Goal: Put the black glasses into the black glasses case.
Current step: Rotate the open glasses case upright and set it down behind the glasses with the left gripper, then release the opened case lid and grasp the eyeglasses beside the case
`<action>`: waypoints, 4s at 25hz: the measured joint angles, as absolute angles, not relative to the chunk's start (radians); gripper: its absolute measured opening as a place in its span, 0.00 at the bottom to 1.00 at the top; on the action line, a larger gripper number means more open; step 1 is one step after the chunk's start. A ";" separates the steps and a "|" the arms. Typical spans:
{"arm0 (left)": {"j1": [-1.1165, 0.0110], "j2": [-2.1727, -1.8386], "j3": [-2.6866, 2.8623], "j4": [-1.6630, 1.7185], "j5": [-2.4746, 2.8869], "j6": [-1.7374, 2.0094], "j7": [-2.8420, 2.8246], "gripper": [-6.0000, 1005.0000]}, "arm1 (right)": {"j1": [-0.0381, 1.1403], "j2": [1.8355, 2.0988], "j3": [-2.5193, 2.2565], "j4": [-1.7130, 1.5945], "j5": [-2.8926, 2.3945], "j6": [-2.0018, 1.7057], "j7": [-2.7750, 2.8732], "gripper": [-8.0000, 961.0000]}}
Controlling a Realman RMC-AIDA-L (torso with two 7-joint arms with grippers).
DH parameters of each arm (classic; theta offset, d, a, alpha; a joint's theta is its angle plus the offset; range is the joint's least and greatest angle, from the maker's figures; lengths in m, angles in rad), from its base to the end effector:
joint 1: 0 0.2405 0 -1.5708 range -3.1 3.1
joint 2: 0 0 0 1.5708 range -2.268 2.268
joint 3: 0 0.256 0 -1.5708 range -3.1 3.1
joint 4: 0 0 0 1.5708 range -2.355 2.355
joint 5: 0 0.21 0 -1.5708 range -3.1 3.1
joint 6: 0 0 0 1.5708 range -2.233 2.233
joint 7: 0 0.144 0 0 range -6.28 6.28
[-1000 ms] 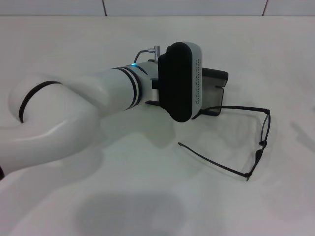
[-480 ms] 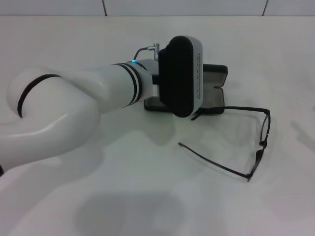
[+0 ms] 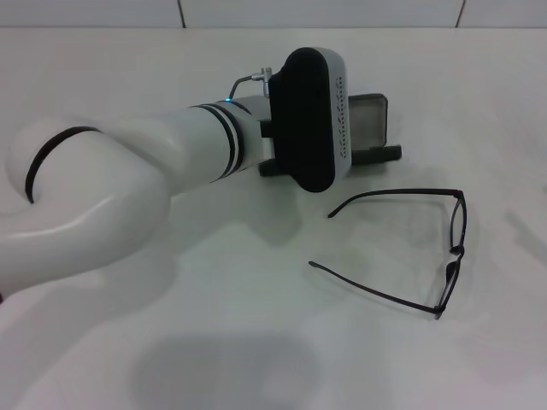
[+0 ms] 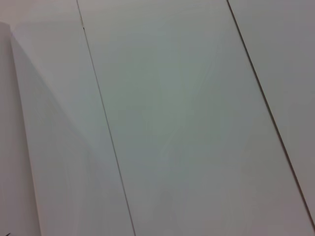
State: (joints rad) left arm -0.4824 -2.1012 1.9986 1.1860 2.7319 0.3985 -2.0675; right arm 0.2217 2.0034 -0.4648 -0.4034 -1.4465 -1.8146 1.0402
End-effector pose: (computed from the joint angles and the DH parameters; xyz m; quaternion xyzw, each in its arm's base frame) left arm -0.1440 0.3715 -0.1024 -0.9045 0.2061 0.1065 0.3579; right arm 0.3334 0.2411 0.0808 -0.7700 0.2003 0.4843 0.3639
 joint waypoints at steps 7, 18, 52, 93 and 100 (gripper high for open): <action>-0.454 -2.103 2.019 1.184 2.783 0.366 -2.070 0.07 | 0.222 2.003 -0.465 -0.402 -1.447 -1.815 1.040 0.83; -0.433 -2.103 2.065 1.174 2.781 0.407 -2.075 0.07 | 0.224 2.004 -0.465 -0.400 -1.447 -1.815 1.033 0.83; -0.296 -2.094 2.024 1.531 2.761 0.646 -2.077 0.07 | 0.237 1.991 -0.484 -0.400 -1.468 -1.751 1.061 0.82; -0.356 -2.049 0.937 0.950 1.308 1.804 -1.481 0.07 | 0.814 2.029 -1.161 -1.105 -2.412 -1.786 2.842 0.70; -0.364 -2.037 0.935 0.920 1.305 1.806 -1.473 0.07 | 0.817 2.024 -1.125 -1.068 -2.434 -1.804 2.842 0.70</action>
